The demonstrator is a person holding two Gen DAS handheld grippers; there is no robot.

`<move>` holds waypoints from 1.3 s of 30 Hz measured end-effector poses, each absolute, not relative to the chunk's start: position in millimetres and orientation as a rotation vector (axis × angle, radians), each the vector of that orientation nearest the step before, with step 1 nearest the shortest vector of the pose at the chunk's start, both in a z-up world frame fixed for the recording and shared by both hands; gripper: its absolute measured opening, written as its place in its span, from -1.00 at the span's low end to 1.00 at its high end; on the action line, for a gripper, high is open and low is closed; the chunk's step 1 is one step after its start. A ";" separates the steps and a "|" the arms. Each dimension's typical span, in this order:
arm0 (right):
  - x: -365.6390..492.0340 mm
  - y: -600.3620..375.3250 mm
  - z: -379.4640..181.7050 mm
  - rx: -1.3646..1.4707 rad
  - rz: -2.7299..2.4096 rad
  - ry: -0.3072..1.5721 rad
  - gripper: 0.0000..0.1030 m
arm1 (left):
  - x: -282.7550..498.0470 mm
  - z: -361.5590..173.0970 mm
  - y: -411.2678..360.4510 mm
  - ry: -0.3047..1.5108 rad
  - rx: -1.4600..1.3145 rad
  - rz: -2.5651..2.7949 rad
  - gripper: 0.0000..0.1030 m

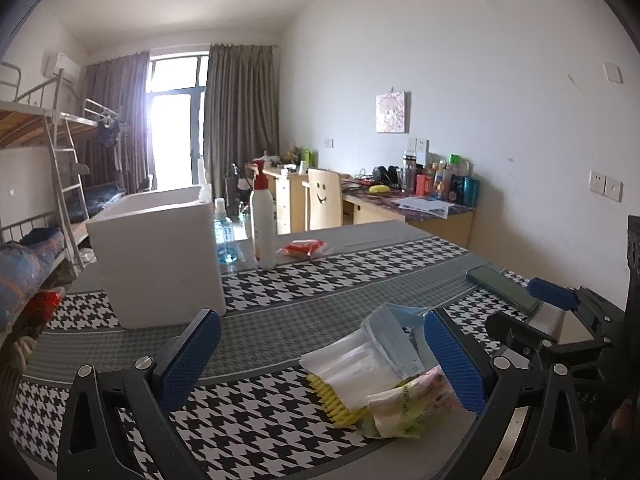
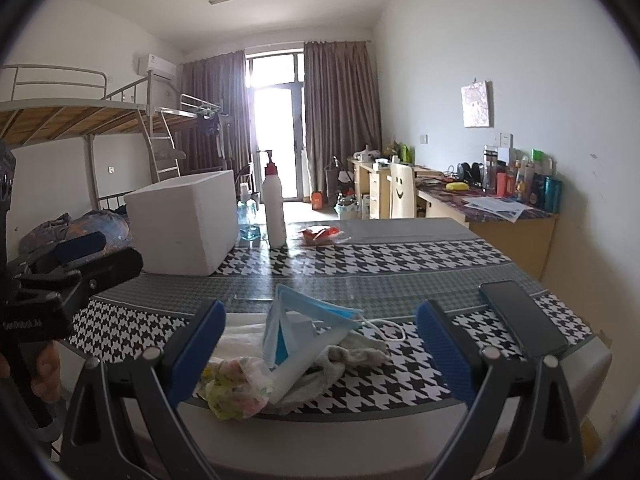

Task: Organize soft objects
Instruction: 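Move the left tool toward the pile of soft items on the table, then close the left tool on the green-and-pink snack bag and lift it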

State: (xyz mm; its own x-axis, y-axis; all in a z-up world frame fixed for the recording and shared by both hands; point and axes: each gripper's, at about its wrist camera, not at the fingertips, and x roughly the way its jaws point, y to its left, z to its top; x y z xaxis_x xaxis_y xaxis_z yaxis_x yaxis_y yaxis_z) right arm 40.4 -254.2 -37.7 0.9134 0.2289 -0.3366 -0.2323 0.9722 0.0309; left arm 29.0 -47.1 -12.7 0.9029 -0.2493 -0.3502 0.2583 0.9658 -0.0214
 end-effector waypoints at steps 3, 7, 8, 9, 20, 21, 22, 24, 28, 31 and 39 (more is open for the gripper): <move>42.6 -256.4 -38.9 -0.007 0.229 0.355 0.91 | 29.0 -16.1 -50.0 0.370 0.029 -0.273 0.98; 44.4 -257.1 -41.7 -0.011 0.214 0.372 0.91 | 30.9 -22.0 -55.1 0.392 0.033 -0.292 0.98; 44.9 -257.6 -42.2 -0.010 0.211 0.375 0.91 | 31.5 -23.2 -56.3 0.398 0.033 -0.298 0.98; 45.6 -258.2 -42.6 -0.010 0.209 0.377 0.91 | 31.7 -24.1 -55.6 0.404 0.032 -0.303 0.98; 51.9 -267.8 -50.8 0.000 0.179 0.417 0.91 | 42.5 -40.5 -65.1 0.463 0.042 -0.350 0.98; 52.3 -268.4 -51.4 0.000 0.179 0.419 0.91 | 42.5 -42.4 -66.3 0.468 0.046 -0.354 0.98; 52.9 -268.6 -52.3 0.000 0.178 0.422 0.91 | 42.2 -44.1 -67.9 0.473 0.050 -0.358 0.98; 55.1 -269.3 -54.9 0.000 0.175 0.430 0.91 | 41.5 -47.5 -70.0 0.484 0.056 -0.367 0.98; 58.1 -269.2 -58.7 0.006 0.171 0.450 0.91 | 39.9 -53.0 -74.7 0.499 0.075 -0.387 0.98; 58.3 -269.7 -61.0 0.004 0.168 0.455 0.91 | 38.7 -56.1 -79.0 0.508 0.091 -0.413 0.98; 58.8 -278.3 -64.5 0.021 0.140 0.468 0.91 | 37.2 -68.2 -94.9 0.550 0.135 -0.496 0.98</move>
